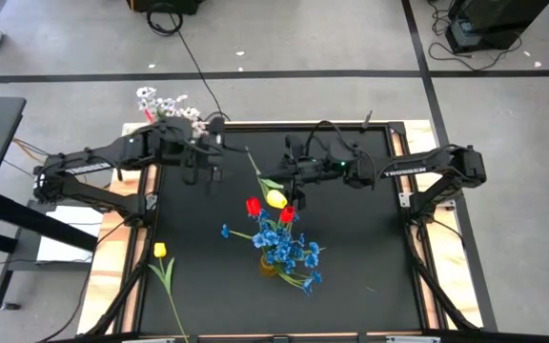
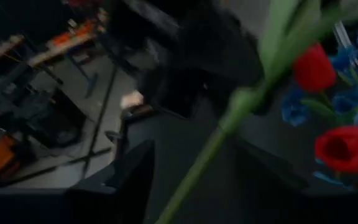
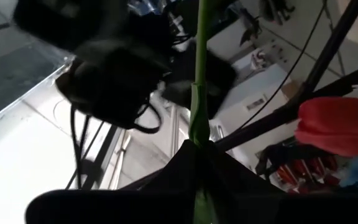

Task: Sort flowers into vase by color
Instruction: Put the right yellow flower into the transparent vase

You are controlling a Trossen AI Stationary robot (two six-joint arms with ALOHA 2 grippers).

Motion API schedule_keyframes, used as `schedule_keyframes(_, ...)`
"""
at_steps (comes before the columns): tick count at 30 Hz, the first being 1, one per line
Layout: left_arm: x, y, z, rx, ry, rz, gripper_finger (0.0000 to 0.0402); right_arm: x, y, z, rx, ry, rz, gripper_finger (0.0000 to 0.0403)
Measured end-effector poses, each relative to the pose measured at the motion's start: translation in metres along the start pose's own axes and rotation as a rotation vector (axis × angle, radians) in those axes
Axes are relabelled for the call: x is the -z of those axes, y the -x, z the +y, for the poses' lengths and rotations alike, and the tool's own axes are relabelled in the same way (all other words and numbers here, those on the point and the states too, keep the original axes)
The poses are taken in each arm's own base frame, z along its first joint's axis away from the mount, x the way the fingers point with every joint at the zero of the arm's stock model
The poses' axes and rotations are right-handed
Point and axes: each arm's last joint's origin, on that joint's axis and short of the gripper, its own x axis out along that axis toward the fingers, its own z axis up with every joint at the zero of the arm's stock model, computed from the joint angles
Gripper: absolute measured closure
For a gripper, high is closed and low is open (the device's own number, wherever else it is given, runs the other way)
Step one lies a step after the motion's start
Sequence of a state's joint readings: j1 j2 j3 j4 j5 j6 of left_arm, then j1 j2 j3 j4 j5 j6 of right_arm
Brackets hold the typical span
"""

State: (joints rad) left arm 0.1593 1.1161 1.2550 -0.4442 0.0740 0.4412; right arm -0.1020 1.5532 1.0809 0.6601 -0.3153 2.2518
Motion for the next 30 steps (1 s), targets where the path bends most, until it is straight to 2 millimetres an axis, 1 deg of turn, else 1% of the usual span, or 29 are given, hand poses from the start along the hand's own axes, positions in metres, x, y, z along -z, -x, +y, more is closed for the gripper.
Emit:
schedule_keyframes(3,0.001,-0.009,-0.004,0.049,-0.001,0.001,0.0205,0.002,0.001,0.004,-0.024,0.012,0.015,0.0371)
schedule_keyframes(6,0.002,-0.017,-0.007,0.073,-0.019,0.006,0.022,0.004,0.002,0.006,-0.041,0.025,0.03,0.0371)
schedule_keyframes(8,0.0,-0.022,-0.011,0.08,-0.037,-0.003,0.0224,0.004,0.002,0.007,-0.043,0.027,0.035,0.0371)
schedule_keyframes(12,-0.004,-0.024,-0.01,0.056,-0.06,-0.042,0.0226,0.005,0.002,0.007,-0.038,0.043,0.042,0.0371)
schedule_keyframes(15,-0.003,-0.028,-0.01,0.027,-0.061,-0.027,0.0226,0.005,0.002,0.006,-0.031,0.048,0.05,0.0371)
schedule_keyframes(20,-0.004,-0.027,-0.009,0.021,-0.061,-0.034,0.0227,0.005,0.002,0.007,-0.035,0.052,0.056,0.0371)
schedule_keyframes(22,-0.004,-0.028,-0.009,0.023,-0.061,-0.029,0.0234,0.006,0.002,0.007,-0.041,0.061,0.061,0.0371)
schedule_keyframes(25,-0.004,-0.027,-0.009,0.022,-0.061,-0.031,0.0268,0.006,0.002,0.007,-0.043,0.073,0.059,0.0371)
schedule_keyframes(30,-0.004,-0.027,-0.009,0.022,-0.06,-0.029,0.0361,0.006,0.002,0.007,-0.042,0.093,0.062,0.0371)
